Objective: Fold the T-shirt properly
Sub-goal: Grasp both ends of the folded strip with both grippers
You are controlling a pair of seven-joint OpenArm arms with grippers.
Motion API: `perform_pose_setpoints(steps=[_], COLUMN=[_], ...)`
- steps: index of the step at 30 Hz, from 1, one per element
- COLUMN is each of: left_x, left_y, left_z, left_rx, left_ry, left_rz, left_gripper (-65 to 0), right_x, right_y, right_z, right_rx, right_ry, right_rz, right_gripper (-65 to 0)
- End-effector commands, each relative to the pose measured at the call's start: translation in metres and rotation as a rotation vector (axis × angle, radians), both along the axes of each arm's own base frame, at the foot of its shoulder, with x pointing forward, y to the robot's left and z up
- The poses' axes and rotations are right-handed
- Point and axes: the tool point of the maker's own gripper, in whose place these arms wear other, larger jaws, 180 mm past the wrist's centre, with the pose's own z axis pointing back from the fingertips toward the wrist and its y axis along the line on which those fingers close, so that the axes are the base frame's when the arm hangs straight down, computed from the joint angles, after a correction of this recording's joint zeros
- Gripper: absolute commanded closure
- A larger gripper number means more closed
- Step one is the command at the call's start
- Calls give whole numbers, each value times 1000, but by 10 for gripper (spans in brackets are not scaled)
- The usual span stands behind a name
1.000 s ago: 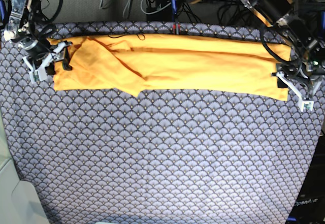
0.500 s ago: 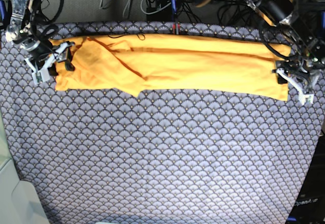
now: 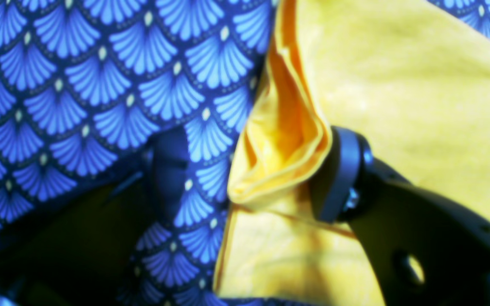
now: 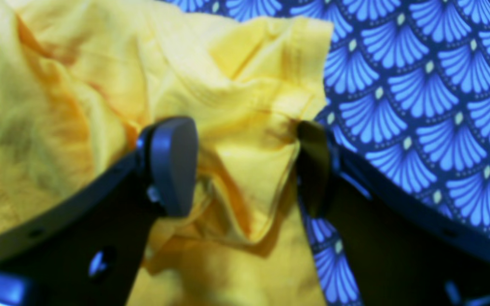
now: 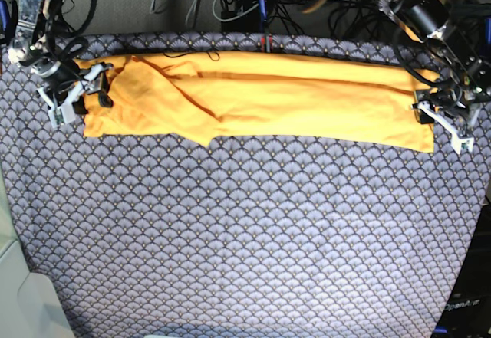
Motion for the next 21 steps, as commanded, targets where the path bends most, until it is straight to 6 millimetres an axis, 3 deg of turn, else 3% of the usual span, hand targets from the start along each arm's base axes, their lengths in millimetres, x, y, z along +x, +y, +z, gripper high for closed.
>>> perform_pose_setpoints(steps=[1,8,18,21], left_x=[-2,-11,-14,-17], left_y=[-1,-15,-47,-50], left_z=[-2,-13,-27,-30], left_rx=[4,-24,-60,-55], left_ry=[23,43,73,89], left_rz=[-6,-10,-64,-83], left_gripper=[-427,-412,-68,0], right_x=[3,3,3,3], right_y=[-2,-2,-1,-1], right_z=[5,5,5,5], right_rx=[-8,-8,-7,-7], right_ry=[-14,-14,-12,-12], right_rz=[8,8,8,8], right_gripper=[-381,-381,-381,-381])
